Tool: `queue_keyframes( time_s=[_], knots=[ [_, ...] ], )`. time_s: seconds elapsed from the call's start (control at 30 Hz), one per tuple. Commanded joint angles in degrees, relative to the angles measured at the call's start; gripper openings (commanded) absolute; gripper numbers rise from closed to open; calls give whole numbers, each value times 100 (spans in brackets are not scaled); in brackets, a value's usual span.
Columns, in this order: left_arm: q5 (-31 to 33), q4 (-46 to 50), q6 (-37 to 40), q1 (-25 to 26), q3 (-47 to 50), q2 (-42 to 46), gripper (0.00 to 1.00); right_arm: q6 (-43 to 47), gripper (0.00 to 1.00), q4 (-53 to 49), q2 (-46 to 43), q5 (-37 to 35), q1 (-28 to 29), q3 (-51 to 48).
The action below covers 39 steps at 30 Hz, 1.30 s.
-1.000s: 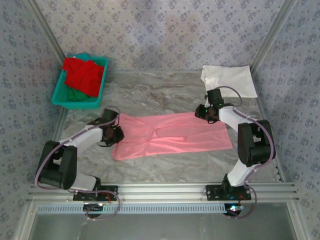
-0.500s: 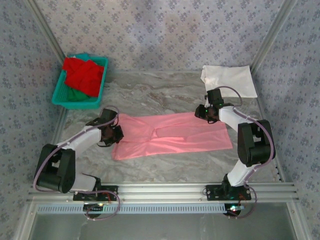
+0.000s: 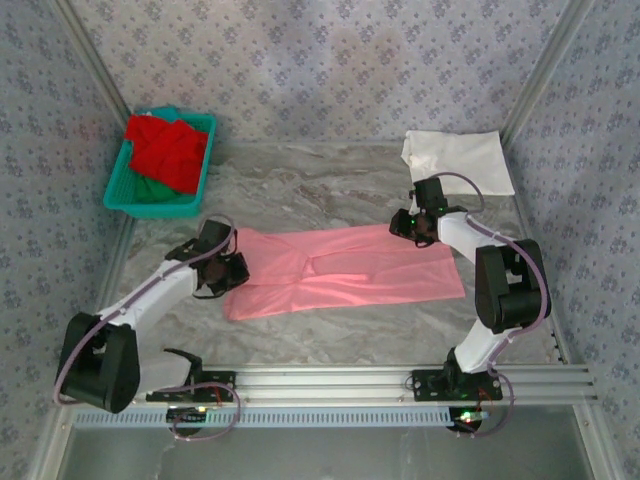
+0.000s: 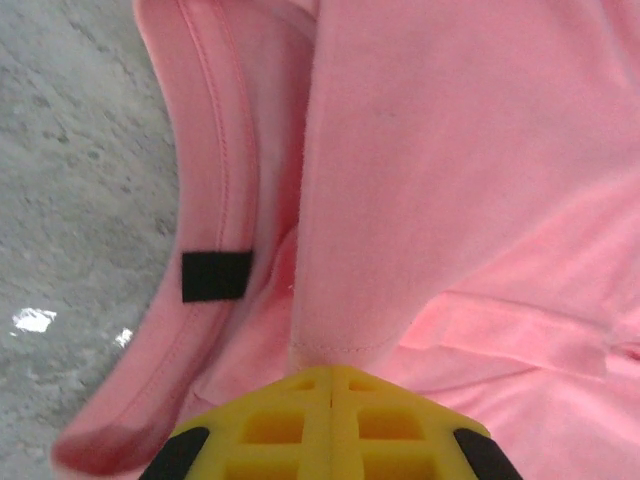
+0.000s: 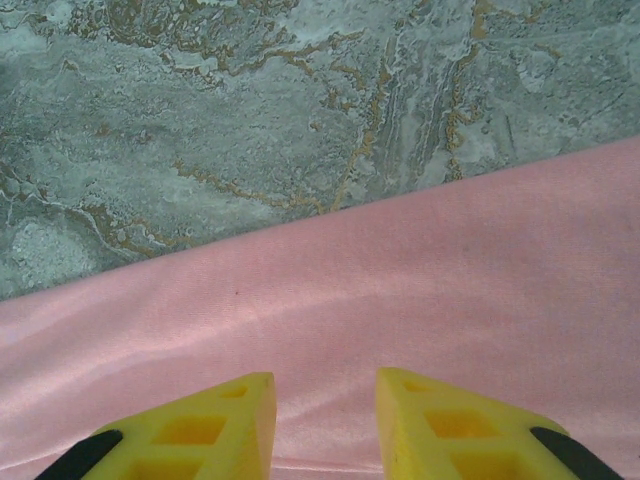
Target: Fold and stack the t-shirts
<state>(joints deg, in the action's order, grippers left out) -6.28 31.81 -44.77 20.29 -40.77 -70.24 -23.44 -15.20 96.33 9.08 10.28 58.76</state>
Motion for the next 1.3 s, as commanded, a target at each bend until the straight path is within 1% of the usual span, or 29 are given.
queue_keyframes(
  time_s=[0.0, 0.2, 0.27, 0.37, 0.5, 0.6, 0.7, 0.77, 0.83, 0.93, 0.97, 1.07, 1.1, 1.13, 1.23, 1.27],
  knots=[
    [-114, 310, -269, 110, 43, 239, 0, 43, 34, -61, 35, 60, 50, 14],
    [-164, 413, -391, 155, 186, 372, 0, 38, 34, -114, -21, 93, 70, 41],
    [-198, 270, -385, 159, 366, 355, 0, 33, 34, -184, -71, 180, 109, 71],
    [-254, -91, -389, 159, 656, 255, 0, -25, 34, -403, -186, 511, 301, 197],
    [-129, -307, -325, 155, 874, 105, 0, -205, 35, -644, -367, 811, 983, 274],
    [-109, -415, -290, 153, 917, 39, 0, -463, 35, -649, -366, 1039, 1635, 277],
    [-43, -441, -271, 150, 912, 58, 0, -922, 36, -396, -229, 1421, 2212, 237],
    [5, -448, -251, 150, 900, 112, 0, -1084, 36, -326, -51, 1439, 2586, 307],
    [45, -377, -217, 150, 849, 155, 0, -1163, 37, -311, 135, 1438, 2827, 433],
    [121, -217, -133, 129, 718, 313, 0, -1215, 37, -221, 389, 1465, 3005, 558],
    [138, -181, -122, 96, 703, 407, 0, -1368, 38, -214, 468, 1465, 3041, 611],
    [123, -158, -121, -50, 707, 717, 0, -1382, 38, -161, 722, 1484, 3126, 793],
    [120, -163, -117, -97, 720, 812, 2, -1395, 39, -165, 809, 1527, 3144, 851],
    [114, -159, -89, -165, 728, 899, 9, -1404, 39, -156, 886, 1544, 3163, 908],
    [42, -193, 35, -384, 725, 1029, 11, -1454, 39, -98, 1049, 1555, 3251, 1159],
    [-8, -220, 68, -442, 724, 1030, 14, -1481, 39, -86, 1090, 1535, 3281, 1200]
  ],
)
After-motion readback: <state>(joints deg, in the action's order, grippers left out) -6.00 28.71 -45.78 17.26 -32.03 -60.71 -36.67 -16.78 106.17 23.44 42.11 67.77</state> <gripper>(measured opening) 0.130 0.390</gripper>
